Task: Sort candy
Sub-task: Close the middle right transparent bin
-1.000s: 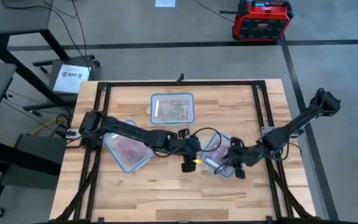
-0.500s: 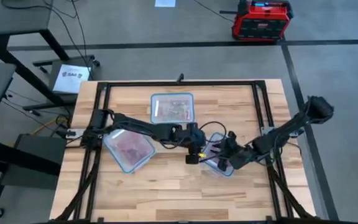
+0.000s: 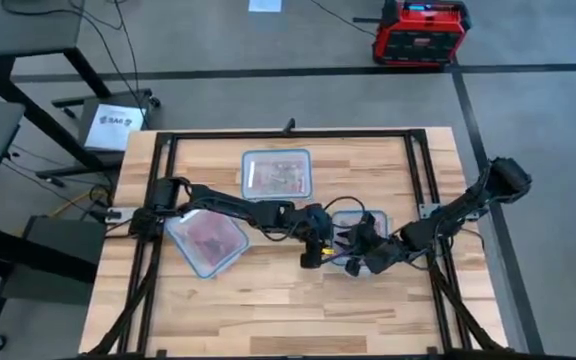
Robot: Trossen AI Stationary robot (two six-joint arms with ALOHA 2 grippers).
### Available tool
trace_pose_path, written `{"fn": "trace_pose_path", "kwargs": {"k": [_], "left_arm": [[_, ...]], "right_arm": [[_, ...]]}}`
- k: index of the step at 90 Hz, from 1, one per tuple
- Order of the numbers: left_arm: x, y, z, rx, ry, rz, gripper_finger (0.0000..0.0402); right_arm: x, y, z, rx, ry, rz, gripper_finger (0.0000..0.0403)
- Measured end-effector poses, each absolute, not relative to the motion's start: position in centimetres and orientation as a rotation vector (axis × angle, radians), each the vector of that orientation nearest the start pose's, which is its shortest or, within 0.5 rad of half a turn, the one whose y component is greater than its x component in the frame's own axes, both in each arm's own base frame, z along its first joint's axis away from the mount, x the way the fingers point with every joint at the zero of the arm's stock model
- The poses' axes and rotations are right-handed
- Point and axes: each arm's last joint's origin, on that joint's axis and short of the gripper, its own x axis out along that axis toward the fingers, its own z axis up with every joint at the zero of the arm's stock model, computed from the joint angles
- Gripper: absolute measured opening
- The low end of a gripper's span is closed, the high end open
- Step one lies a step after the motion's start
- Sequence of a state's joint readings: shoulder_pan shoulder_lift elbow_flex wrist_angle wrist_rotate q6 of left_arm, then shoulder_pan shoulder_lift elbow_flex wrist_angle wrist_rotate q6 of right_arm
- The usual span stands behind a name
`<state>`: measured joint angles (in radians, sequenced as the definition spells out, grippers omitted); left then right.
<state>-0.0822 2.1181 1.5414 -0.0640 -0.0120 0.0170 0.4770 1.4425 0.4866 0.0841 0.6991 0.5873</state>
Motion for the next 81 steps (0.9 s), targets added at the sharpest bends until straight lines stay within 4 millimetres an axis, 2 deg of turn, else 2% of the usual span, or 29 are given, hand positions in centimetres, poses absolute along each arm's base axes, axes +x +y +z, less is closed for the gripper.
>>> {"fn": "trace_pose_path", "kwargs": {"k": [35, 44, 56, 65, 81], "left_arm": [[47.5, -4.0, 17.7, 0.031, 0.645, -0.099, 0.0118], [46.9, -4.0, 18.7, 0.021, 0.687, -0.077, 0.0118], [45.3, -3.9, 22.1, 0.003, 0.75, -0.011, 0.0118], [44.7, -3.7, 22.9, 0.015, 0.767, 0.063, 0.0118], [45.6, -2.6, 25.4, 0.097, 0.555, 0.111, 0.0118]], "right_arm": [[21.9, 9.5, 12.5, 0.06, 0.624, -0.404, 0.0101], [21.4, 9.8, 13.6, 0.049, 0.62, -0.349, 0.0101], [20.6, 10.0, 16.4, 0.047, 0.6, -0.212, 0.0101], [19.6, 10.1, 19.0, 0.104, 0.557, -0.16, 0.0101], [16.4, 9.8, 19.7, 0.26, 0.637, -0.214, 0.0101]]}}
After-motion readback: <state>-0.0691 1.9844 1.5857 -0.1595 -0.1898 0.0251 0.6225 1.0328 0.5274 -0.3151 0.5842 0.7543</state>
